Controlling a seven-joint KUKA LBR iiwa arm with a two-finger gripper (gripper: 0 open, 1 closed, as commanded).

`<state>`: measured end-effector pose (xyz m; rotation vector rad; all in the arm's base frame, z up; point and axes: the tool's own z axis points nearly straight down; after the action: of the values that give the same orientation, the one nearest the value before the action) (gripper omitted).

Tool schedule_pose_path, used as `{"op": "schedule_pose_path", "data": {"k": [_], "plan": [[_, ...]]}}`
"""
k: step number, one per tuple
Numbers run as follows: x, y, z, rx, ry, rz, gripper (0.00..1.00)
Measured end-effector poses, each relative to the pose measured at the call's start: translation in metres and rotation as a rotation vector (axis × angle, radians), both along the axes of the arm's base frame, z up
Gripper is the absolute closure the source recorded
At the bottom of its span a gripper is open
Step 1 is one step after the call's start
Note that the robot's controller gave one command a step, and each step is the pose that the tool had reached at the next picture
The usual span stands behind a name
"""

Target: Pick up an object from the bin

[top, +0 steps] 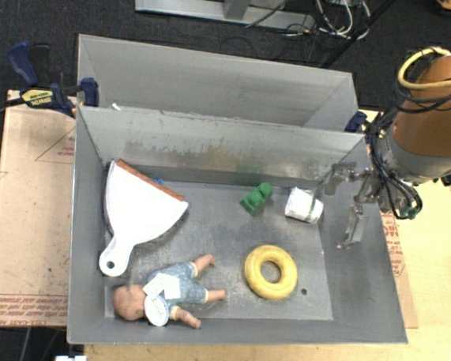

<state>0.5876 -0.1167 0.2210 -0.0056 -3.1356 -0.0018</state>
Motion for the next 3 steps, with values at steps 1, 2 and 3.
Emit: {"op": "schedule_pose_path", "data": {"k": [1,2,3], "plan": [[0.002,0.001,0.005,-0.001,-0.008,0.003,0.00],[-0.018,0.018,-0.038,0.000,-0.008,0.137,0.00],[-0.057,0.043,-0.057,0.001,-0.007,0.457,0.00]]}}
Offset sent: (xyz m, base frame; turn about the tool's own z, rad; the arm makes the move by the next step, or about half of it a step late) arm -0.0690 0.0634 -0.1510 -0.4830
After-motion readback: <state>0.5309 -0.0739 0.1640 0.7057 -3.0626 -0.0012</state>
